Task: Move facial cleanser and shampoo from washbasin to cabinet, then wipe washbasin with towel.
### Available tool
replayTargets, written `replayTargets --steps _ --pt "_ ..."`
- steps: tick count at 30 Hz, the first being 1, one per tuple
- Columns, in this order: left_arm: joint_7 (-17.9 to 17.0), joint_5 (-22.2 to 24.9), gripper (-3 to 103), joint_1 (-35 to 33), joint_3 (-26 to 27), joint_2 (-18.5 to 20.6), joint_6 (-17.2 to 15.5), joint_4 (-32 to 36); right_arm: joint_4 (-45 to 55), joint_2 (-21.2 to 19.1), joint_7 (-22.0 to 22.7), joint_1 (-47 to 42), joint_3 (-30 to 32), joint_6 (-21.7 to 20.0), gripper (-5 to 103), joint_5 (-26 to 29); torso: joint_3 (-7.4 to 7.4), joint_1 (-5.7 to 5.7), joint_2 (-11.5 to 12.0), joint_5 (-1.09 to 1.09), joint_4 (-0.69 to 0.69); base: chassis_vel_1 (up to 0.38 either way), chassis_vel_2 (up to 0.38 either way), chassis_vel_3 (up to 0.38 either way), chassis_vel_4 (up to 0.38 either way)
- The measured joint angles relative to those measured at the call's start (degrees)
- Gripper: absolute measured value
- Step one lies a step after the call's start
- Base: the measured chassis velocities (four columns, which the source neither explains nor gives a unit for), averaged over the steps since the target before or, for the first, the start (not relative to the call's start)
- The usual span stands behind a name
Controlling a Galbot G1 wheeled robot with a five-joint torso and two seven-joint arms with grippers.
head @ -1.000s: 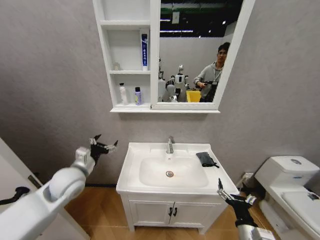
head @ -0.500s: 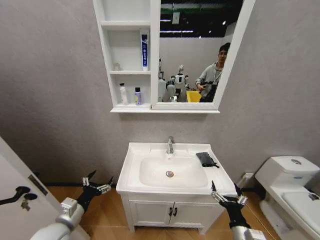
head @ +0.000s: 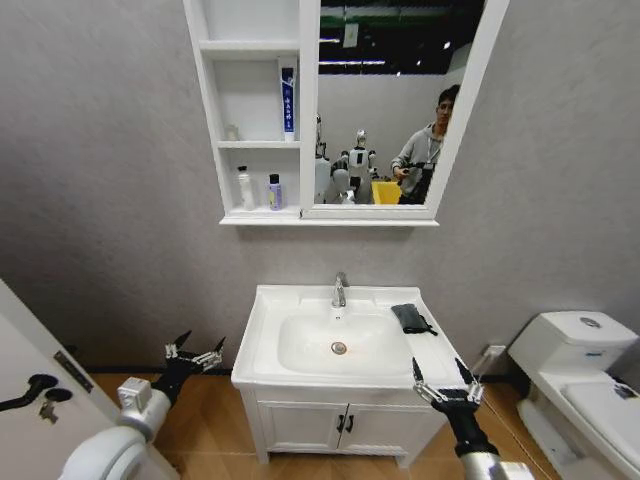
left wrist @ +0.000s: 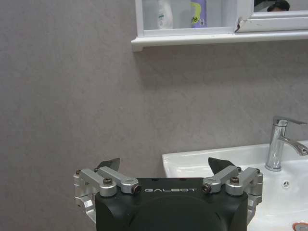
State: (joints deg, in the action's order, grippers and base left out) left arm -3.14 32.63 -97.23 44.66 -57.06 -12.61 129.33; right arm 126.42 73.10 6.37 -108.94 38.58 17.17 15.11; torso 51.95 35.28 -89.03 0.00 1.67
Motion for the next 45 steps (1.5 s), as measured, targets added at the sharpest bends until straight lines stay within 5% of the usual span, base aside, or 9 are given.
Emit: replayTargets --steps 9,20,24,29,35,39,45 --pt "0.7 -2.6 100 -6.4 2.3 -5.9 -0.2 5.3 1.9 -0.3 0.9 0.1 -0.7 -1.9 100 0.5 0.00 -0.02 0.0 0.00 -0.01 0.000 0.000 0.000 0.000" --pt "0.8 -3.2 100 -6.7 2.4 -6.2 -0.3 5.8 4.6 0.1 5.5 -0.9 -0.5 -5.0 100 0.2 0.00 -0.01 0.0 -0.01 0.01 0.000 0.000 0.000 0.000" --pt "0.8 -3.2 100 -6.6 2.3 -6.1 -0.3 5.8 4.9 -2.4 10.1 2.6 1.2 -10.6 100 3.7 0.00 -0.02 0.0 0.00 0.01 0.000 0.000 0.000 0.000" --pt "0.8 -3.2 100 -6.5 2.3 -6.1 -0.3 5.7 -1.4 -8.7 11.0 11.8 1.5 -16.9 100 14.9 0.00 -0.01 0.0 0.02 -0.03 0.000 0.000 0.000 0.000" --pt "0.8 -3.2 100 -6.5 2.3 -6.0 -0.3 5.7 -9.6 -13.3 12.2 20.8 1.9 -21.6 100 19.5 0.00 -0.01 0.0 0.00 0.00 0.000 0.000 0.000 0.000" --pt "0.8 -3.1 100 -6.5 2.3 -6.0 -0.3 5.7 -21.3 -17.7 13.6 32.9 -1.9 -27.5 100 25.6 0.01 -0.01 0.0 0.01 0.01 0.000 0.000 0.000 0.000" --pt "0.8 -3.1 100 -6.5 2.2 -6.0 -0.3 5.6 -32.9 -19.5 12.4 45.4 -7.9 -29.7 100 27.0 0.01 0.00 0.0 -0.01 -0.04 0.000 0.000 0.000 0.000"
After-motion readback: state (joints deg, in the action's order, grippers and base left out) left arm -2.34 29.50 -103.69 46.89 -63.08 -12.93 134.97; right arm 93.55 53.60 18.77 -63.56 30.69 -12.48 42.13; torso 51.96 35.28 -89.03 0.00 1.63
